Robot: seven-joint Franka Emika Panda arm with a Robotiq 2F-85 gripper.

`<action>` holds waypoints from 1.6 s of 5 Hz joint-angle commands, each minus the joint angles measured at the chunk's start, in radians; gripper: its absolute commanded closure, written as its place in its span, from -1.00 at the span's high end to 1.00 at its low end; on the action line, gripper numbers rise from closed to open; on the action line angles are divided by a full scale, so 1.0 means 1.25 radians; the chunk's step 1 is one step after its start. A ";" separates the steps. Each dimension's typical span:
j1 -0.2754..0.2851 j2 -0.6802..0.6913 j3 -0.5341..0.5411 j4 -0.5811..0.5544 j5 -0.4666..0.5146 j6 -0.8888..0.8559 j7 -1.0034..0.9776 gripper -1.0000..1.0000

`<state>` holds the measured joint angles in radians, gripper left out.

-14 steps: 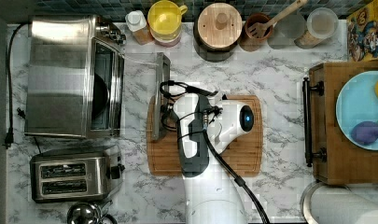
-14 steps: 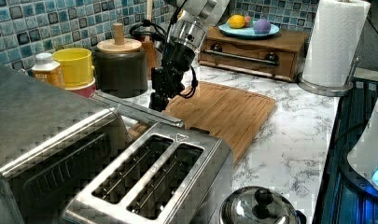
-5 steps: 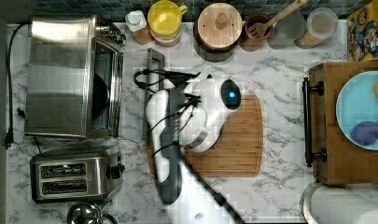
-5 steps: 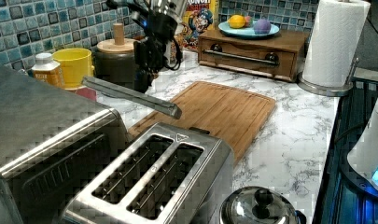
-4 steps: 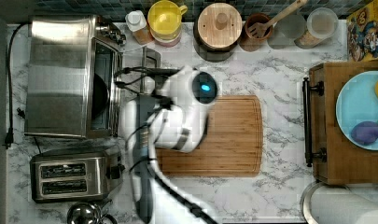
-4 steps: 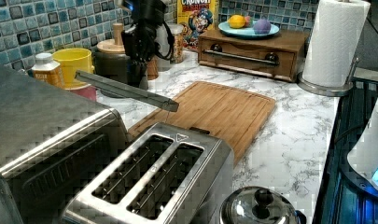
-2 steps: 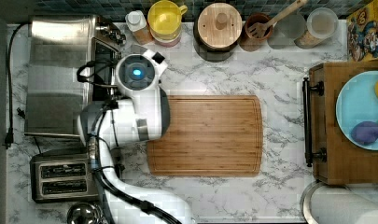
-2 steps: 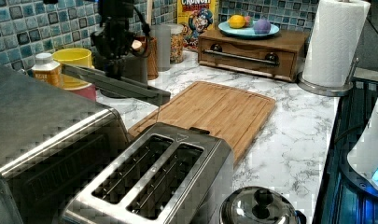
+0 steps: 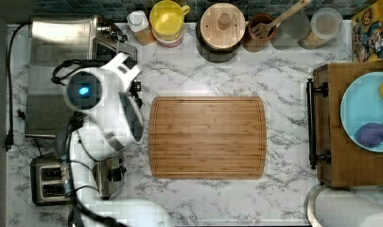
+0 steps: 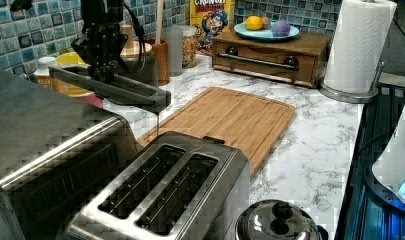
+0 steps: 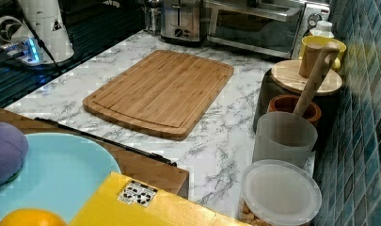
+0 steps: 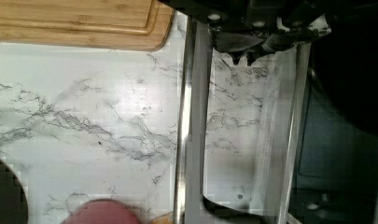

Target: Close the oven.

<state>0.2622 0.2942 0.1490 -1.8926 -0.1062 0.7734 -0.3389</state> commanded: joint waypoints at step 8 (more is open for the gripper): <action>0.068 -0.234 0.006 0.006 0.029 -0.112 0.190 -1.00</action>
